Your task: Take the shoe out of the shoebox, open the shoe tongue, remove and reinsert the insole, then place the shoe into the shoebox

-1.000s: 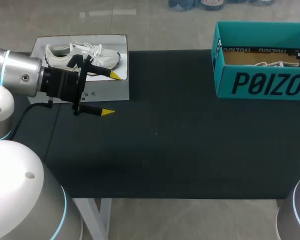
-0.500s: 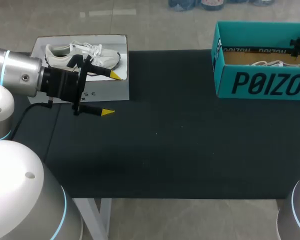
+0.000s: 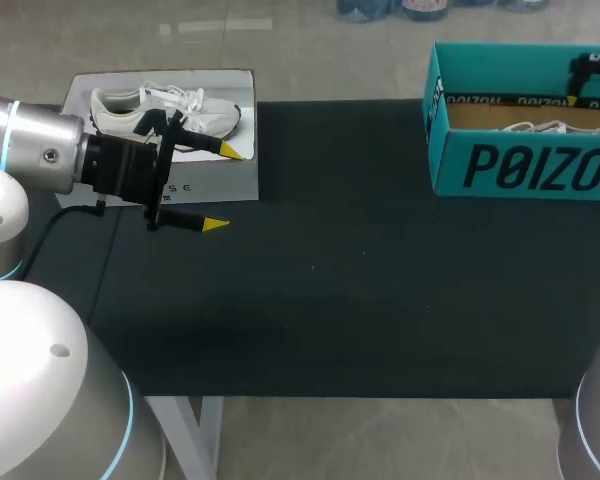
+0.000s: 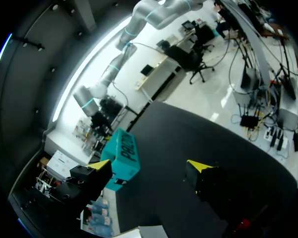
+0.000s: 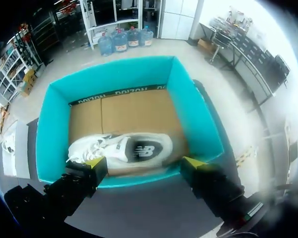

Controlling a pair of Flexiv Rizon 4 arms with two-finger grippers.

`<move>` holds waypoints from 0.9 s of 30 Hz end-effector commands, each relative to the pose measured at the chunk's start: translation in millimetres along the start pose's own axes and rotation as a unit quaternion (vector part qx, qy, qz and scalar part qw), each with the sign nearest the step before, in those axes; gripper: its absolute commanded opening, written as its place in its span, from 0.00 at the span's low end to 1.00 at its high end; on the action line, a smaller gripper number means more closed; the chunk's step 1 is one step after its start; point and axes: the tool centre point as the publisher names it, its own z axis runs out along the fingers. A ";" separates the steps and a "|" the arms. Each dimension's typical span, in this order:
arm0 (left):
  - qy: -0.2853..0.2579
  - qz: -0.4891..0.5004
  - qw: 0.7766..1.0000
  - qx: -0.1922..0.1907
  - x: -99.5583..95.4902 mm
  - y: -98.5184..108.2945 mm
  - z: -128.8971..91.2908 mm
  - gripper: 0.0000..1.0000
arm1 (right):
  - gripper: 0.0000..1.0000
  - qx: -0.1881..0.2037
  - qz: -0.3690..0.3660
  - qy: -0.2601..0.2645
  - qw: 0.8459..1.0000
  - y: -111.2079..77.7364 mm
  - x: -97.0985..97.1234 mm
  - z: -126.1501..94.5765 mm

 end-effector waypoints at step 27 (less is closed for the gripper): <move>0.389 0.304 0.861 -0.123 0.4 38.4 -101.0 1.00 | 1.00 -0.007 0.026 -0.029 0.999 -9.8 2.6 -21.8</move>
